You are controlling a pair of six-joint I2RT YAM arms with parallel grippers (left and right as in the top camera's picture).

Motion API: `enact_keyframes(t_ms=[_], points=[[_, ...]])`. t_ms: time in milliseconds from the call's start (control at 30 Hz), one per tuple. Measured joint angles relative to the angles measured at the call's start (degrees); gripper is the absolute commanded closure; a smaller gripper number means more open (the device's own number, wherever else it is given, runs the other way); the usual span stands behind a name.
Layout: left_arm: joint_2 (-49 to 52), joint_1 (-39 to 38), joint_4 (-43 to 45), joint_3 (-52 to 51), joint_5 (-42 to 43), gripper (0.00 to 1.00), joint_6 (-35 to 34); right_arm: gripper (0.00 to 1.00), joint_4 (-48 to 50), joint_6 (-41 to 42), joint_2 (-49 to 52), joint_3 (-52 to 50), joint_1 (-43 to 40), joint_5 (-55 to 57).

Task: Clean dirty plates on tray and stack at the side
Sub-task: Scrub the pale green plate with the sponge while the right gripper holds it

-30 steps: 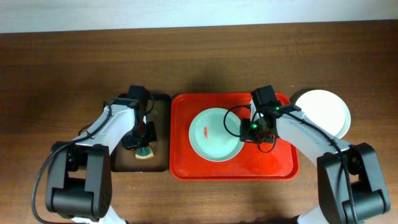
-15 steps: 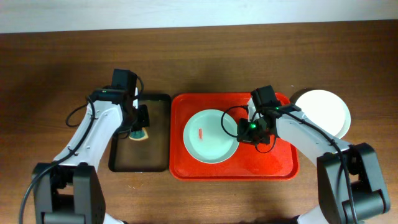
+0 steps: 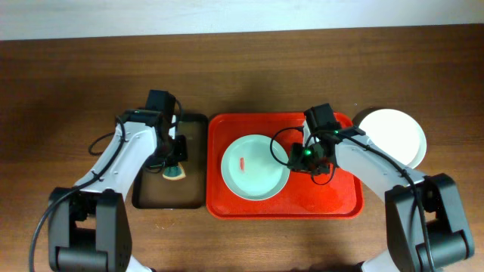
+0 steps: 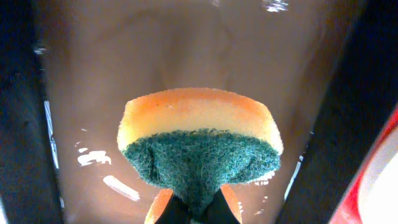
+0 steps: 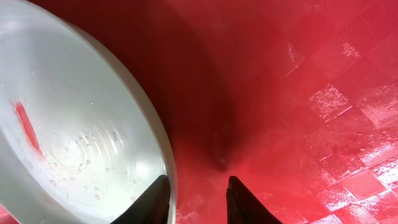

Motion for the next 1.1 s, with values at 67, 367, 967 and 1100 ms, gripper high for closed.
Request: enact_keyframes(t_ms=[67,367,967,1100], points=[[0.0,-0.83,0.7,-0.15,0.17,1.0,0.0,0.69,0.02,0.02,0.0,0.0,1.14,0.31],[0.02,-1.03,10.84,-10.38,0.17,1.0,-0.52,0.96,0.22,0.11,0.0,0.0,4.26,0.57],[0.59,-11.47,-0.74,8.72,7.37,1.0,-4.61,0.96,-0.04,0.35,0.0,-0.02,4.28,-0.79],[2.12,-15.56,0.98,7.39,7.76,1.0,-6.19,0.96,-0.02,1.07,0.0,-0.02,5.11,-0.79]])
